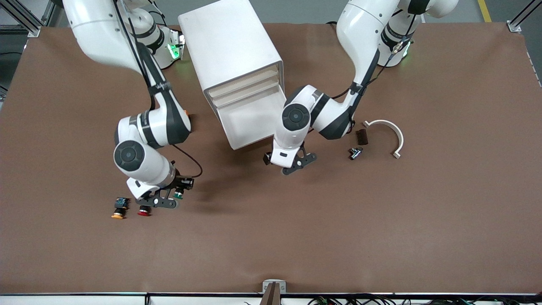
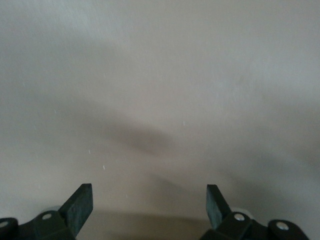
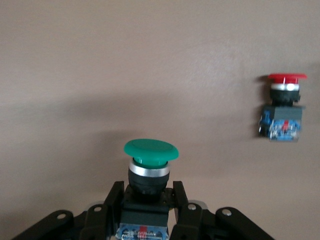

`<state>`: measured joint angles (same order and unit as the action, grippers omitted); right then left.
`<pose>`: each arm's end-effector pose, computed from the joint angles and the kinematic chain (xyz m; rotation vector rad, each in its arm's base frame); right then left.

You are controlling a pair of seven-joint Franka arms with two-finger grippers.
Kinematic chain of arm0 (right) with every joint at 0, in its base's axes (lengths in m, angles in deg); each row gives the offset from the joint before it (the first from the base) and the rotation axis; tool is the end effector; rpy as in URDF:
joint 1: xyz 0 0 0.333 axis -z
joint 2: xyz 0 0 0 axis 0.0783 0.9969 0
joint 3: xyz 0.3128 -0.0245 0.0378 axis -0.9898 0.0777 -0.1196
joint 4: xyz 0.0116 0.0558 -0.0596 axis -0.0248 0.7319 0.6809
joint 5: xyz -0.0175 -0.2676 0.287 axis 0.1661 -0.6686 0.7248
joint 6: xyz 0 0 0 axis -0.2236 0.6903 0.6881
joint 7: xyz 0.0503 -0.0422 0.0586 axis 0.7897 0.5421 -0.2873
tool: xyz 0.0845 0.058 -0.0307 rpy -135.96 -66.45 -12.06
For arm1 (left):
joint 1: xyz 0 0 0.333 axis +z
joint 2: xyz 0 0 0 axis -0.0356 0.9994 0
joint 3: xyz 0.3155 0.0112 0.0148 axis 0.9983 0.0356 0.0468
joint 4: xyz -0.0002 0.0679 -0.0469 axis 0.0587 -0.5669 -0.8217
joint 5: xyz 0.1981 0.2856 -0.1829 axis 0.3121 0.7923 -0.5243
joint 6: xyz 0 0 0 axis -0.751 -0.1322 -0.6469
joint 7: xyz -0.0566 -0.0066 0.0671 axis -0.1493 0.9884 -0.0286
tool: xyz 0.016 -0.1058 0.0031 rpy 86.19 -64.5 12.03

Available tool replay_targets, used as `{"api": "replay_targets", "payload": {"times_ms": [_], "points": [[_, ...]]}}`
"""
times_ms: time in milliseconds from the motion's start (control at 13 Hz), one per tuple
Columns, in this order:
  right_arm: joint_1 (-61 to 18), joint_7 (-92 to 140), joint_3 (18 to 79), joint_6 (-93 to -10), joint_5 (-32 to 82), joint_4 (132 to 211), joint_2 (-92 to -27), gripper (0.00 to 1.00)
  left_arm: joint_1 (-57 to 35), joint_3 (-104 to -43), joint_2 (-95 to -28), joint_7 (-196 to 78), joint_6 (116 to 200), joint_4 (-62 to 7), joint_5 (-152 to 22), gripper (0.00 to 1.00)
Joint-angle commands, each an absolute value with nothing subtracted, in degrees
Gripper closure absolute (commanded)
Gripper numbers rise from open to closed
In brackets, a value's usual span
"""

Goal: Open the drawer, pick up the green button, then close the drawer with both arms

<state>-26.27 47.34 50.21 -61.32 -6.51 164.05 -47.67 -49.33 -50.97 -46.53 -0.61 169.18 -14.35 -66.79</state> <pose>0.6642 0.1910 0.2689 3.1325 -0.1430 -0.0430 0.5145 -0.4988 0.2507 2.9705 0.7363 -0.1073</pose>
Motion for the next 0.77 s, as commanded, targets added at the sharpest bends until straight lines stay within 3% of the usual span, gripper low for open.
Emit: {"api": "replay_targets", "payload": {"times_ms": [0, 692], "points": [[-23.57, 42.61, 49.02, -61.22, -6.83, 159.47, -43.77, 0.99, -52.04, -50.69, -47.15, 1.62, 169.51, -15.91, -65.62, 0.00], [-20.22, 37.60, 49.02, -64.83, -7.62, 156.13, -36.73, 0.99, -57.50, -51.13, -46.36, 4.70, 169.43, -16.09, -68.07, 0.00]]}}
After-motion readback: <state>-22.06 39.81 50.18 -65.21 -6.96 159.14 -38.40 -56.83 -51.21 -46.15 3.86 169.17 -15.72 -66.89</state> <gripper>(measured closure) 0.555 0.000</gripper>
